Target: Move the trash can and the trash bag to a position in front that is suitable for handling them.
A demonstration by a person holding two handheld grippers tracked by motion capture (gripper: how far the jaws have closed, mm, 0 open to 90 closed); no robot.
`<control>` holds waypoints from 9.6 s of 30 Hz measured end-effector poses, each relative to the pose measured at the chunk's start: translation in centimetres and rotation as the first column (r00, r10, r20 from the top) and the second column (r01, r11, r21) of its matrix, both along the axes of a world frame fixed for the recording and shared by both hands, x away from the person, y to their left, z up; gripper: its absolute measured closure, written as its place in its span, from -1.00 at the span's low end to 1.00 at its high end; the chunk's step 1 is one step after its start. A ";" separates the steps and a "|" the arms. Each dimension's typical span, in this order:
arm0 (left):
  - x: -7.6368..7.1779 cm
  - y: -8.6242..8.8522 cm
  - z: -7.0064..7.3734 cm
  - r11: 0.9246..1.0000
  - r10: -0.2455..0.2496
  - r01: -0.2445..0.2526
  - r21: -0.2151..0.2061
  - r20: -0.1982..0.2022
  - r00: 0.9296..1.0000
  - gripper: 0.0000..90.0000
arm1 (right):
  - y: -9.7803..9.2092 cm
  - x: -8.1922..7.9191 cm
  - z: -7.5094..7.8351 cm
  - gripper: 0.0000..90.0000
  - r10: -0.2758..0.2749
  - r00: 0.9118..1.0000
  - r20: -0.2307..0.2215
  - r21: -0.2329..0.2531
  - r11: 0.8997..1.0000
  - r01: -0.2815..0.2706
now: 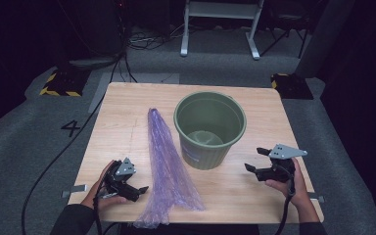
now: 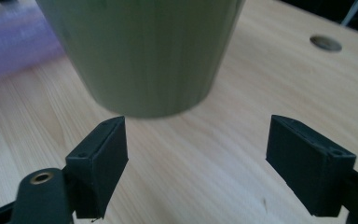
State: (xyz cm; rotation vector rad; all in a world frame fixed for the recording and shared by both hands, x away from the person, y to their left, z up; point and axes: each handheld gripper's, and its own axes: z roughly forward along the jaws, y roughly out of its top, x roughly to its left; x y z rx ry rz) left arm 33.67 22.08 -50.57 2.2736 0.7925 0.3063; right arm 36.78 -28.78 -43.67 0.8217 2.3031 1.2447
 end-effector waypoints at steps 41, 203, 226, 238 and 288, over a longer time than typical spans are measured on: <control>0.0 0.0 0.0 1.000 0.000 0.000 0.000 0.000 1.000 -1.00 | 5.9 -1.3 8.6 -0.50 0.145 0.975 0.167 0.011 0.989 -0.149; 4.1 -4.3 5.1 0.973 -0.178 0.195 -0.124 0.133 0.975 -0.64 | -2.7 -0.4 -6.4 -0.32 -0.029 0.979 -0.204 -0.041 0.999 0.021; 8.2 -8.0 2.5 0.961 -0.274 0.276 -0.015 0.063 0.960 -0.12 | -2.5 -0.3 -6.7 -0.41 -0.058 0.986 -0.154 -0.083 0.996 0.045; 8.3 -8.2 1.4 0.973 -0.219 0.210 0.098 0.096 0.971 0.76 | -2.4 -0.3 -6.7 -0.42 -0.059 0.986 -0.156 -0.081 0.996 0.047; 5.1 -9.4 1.9 0.898 -0.437 0.437 0.048 -0.010 0.900 -0.62 | -2.4 -0.3 -6.7 -0.42 -0.060 0.986 -0.158 -0.080 0.996 0.048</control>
